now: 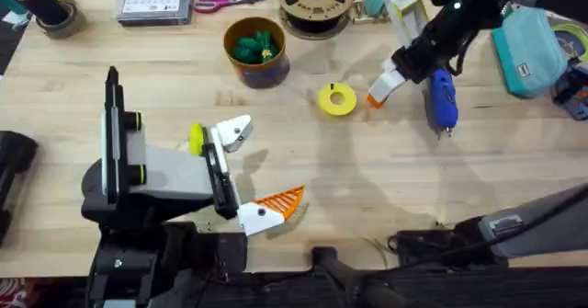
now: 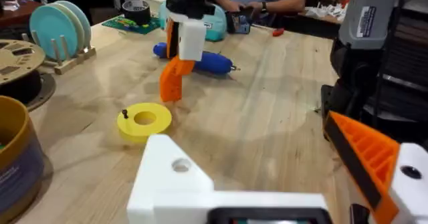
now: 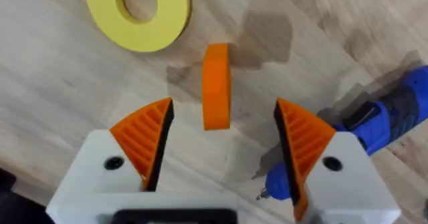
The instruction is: Pick up the gripper from the table and insert it into the empty holder that is missing its gripper. Then pick up a screw, insert it into the mounting hole, and use the screwdriver to tighten it. Finally, clean up the table by picking up the vegetable and placing it into the bucket.
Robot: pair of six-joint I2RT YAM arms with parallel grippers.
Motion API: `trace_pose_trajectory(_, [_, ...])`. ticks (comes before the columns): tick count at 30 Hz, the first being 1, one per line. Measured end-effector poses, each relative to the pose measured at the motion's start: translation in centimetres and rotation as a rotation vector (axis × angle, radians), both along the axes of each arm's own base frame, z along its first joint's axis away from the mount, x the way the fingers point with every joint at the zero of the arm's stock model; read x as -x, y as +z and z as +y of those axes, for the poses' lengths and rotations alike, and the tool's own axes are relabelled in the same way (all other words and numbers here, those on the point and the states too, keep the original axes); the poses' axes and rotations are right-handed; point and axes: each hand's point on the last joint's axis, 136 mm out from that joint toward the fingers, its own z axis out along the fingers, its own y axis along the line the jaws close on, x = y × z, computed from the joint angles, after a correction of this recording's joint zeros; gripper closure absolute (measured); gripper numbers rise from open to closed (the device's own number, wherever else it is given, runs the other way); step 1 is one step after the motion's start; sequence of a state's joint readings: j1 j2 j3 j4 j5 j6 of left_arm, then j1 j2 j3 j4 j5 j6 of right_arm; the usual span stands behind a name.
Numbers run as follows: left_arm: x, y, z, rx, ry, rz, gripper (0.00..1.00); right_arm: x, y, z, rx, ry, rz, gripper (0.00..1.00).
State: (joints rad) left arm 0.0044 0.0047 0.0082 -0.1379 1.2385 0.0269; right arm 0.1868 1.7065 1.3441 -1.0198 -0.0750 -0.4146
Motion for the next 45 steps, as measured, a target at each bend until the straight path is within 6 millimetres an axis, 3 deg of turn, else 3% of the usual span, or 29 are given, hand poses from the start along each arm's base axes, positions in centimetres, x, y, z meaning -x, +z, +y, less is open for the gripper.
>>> trace_pose_trajectory(8, [0.0,0.0,0.0,0.000,0.000,0.000,0.015,-0.5,-0.7,0.0,0.016,-0.019,0.000,0.239])
trace_pose_trajectory(11, [0.0,0.0,0.0,0.000,0.000,0.000,0.015,-0.5,-0.8,0.0,0.020,-0.018,0.002,0.357])
trace_pose_trajectory(14, [0.0,0.0,0.0,0.000,0.000,0.000,0.015,-0.4,-1.0,0.2,0.023,-0.013,0.009,0.406])
trace_pose_trajectory(17, [0.0,0.0,0.0,0.000,0.000,0.000,0.015,-0.4,-1.4,0.4,0.027,-0.005,0.017,0.588])
trace_pose_trajectory(19, [0.0,0.0,0.0,0.000,0.000,0.000,0.015,-0.5,-1.5,0.6,0.029,0.000,0.016,0.869])
trace_pose_trajectory(20, [0.0,0.0,0.0,0.000,0.000,0.000,0.015,-0.5,-1.5,0.6,0.029,-0.004,0.015,0.964])
trace_pose_trajectory(21, [0.0,0.0,0.0,0.000,0.000,0.000,0.015,-0.5,-1.5,0.6,0.029,-0.003,0.014,0.984])
trace_pose_trajectory(30, [0.0,0.0,0.0,0.000,0.000,0.000,0.015,-0.4,-1.5,0.6,0.029,-0.018,0.019,0.991])
trace_pose_trajectory(34, [0.0,0.0,0.0,0.000,0.000,0.000,0.015,0.7,-1.1,0.4,0.039,-0.041,0.070,0.992])
trace_pose_trajectory(37, [0.0,0.0,0.0,0.000,0.000,0.000,0.015,0.6,0.3,0.4,0.040,-0.058,0.078,0.992])
trace_pose_trajectory(45, [0.0,0.0,0.0,0.000,0.000,0.000,0.015,-1.6,6.7,0.9,-0.013,-0.133,-0.085,0.992])
